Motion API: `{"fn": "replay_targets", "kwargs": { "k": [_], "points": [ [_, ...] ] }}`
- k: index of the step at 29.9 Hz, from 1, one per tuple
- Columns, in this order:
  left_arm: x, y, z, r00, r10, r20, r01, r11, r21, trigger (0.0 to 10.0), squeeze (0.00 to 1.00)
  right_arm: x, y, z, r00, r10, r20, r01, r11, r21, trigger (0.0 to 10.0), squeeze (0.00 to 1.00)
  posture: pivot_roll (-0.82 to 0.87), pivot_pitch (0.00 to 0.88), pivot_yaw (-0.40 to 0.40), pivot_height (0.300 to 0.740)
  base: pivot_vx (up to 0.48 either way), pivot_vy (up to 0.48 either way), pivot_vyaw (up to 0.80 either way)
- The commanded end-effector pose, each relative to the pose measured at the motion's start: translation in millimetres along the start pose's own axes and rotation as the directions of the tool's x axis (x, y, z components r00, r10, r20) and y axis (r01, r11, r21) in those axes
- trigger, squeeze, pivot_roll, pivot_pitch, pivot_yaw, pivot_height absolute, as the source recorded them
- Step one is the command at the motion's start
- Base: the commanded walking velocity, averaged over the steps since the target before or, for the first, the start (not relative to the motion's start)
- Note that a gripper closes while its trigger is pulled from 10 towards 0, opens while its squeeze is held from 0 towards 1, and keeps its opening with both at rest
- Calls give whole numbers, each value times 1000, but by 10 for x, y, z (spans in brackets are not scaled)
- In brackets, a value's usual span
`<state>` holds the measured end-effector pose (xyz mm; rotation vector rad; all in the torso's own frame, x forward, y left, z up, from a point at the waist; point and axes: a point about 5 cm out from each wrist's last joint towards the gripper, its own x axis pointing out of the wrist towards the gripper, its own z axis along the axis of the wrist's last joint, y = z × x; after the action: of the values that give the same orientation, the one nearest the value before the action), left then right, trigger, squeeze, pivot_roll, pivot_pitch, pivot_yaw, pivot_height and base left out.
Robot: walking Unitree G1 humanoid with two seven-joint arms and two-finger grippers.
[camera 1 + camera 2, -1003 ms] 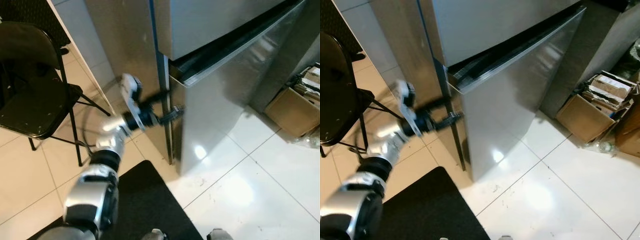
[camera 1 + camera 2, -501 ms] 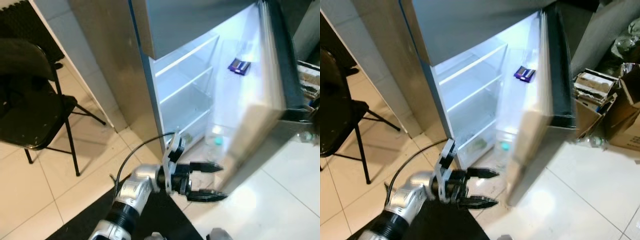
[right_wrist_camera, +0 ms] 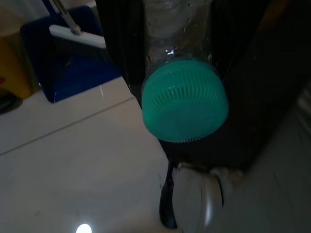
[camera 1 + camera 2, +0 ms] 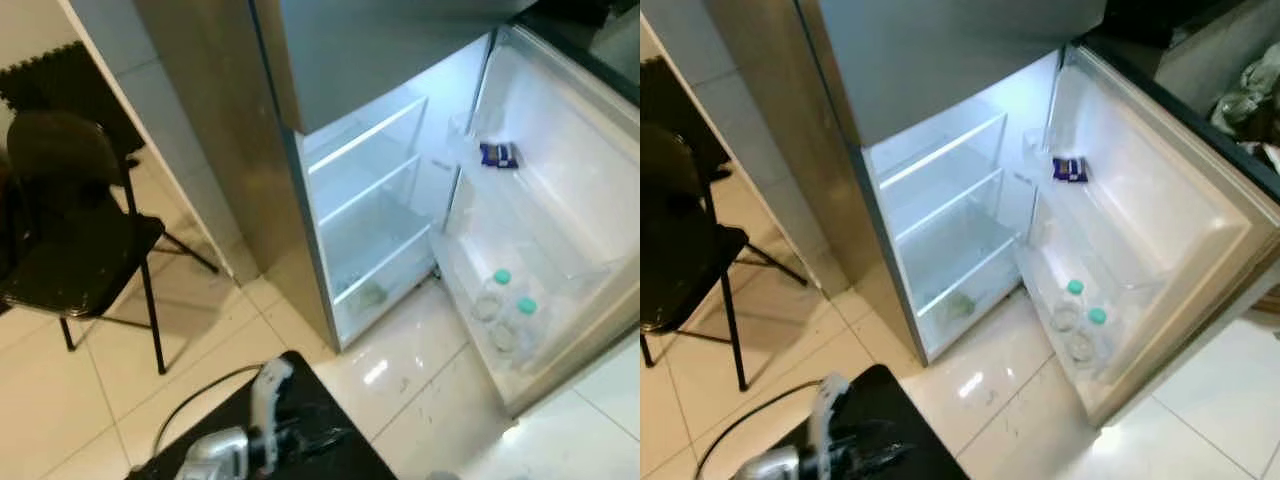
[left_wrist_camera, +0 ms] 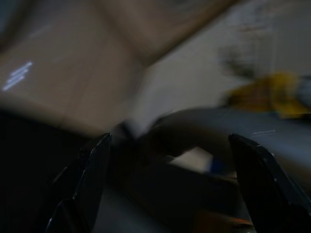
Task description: Restocking fridge
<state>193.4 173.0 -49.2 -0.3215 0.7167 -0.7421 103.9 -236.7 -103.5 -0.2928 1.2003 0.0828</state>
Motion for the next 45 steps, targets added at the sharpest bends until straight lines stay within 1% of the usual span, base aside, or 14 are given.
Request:
{"fn": "replay_targets", "kwargs": {
  "k": [1, 2, 3, 5, 6, 7, 8, 11, 16, 29, 32, 36, 37, 45],
  "points": [
    [-188, 142, -189, 986, 159, -44, -161, 986, -47, 10000, 0, -3, 55, -67, 1000, 11, -26, -10, 1000, 21, 10000, 0, -138, 113, 65, 740, 0, 0, 0],
    [-296, 210, -315, 962, 264, -68, -269, 958, -99, 10000, 0, 2, 55, -38, 1000, 10, -19, -10, 1000, 23, 10000, 0, -136, 102, 61, 740, 0, 0, 0],
    [-296, 210, -315, 962, 264, -68, -269, 958, -99, 10000, 0, 2, 55, -38, 1000, 10, -19, -10, 1000, 23, 10000, 0, -136, 102, 61, 740, 0, 0, 0],
    [-465, 283, -526, 902, 414, -118, -430, 886, -176, 10000, 0, 10, 53, 14, 1000, 9, -4, -9, 1000, 29, 10000, 0, -132, 84, 56, 740, 0, 0, 0],
    [-465, 283, -526, 902, 414, -118, -430, 886, -176, 10000, 0, 10, 53, 14, 1000, 9, -4, -9, 1000, 29, 10000, 0, -132, 84, 56, 740, 0, 0, 0],
    [-517, 296, -597, 879, 457, -138, -477, 857, -195, 10000, 0, 13, 51, 33, 1000, 8, 1, -8, 999, 31, 10000, 0, -131, 82, 55, 740, 0, 0, 0],
    [-517, 296, -597, 879, 457, -138, -477, 857, -195, 10000, 0, 13, 51, 33, 1000, 8, 1, -8, 999, 31, 10000, 0, -131, 82, 55, 740, 0, 0, 0],
    [-567, 309, -664, 844, 517, -142, -537, 812, -229, 10000, 0, 19, 50, 76, 1000, 10, 11, -10, 999, 33, 10000, 0, -125, 63, 45, 740, 0, 0, 0],
    [-510, 303, -654, 815, 563, -134, -579, 781, -235, 10000, 0, 27, 54, 128, 1000, 17, 18, -17, 1000, 27, 10000, 0, -107, 32, 27, 740, 0, 0, 0],
    [-310, 280, -514, 801, 588, -114, -598, 773, -211, 10000, 0, 43, 24, 302, 999, 12, 50, -11, 1000, -3, 10000, 0, -102, 0, 16, 740, 0, 0, -539],
    [-280, 266, -511, 798, 592, -118, -603, 776, -185, 10000, 0, 46, 28, 599, 984, 27, 174, -32, 999, 27, 10000, 0, -99, 0, 17, 740, 0, 0, 0],
    [-259, 247, -519, 799, 589, -119, -601, 778, -182, 10000, 0, 38, 23, 776, 970, 34, 241, -49, 997, 56, 10000, 0, -101, 0, 18, 740, 0, 0, 0],
    [-241, 224, -549, 796, 591, -135, -606, 777, -171, 10000, 0, 30, 25, 903, 960, 46, 277, -65, 996, 57, 10000, 0, -100, 0, 17, 740, 0, 0, 0],
    [-209, 204, -557, 793, 592, -145, -609, 777, -155, 10000, 0, 43, 90, 880, 968, 83, 239, -90, 996, 17, 10000, 0, -84, 0, 5, 740, 0, 0, -500]
  ]
}}
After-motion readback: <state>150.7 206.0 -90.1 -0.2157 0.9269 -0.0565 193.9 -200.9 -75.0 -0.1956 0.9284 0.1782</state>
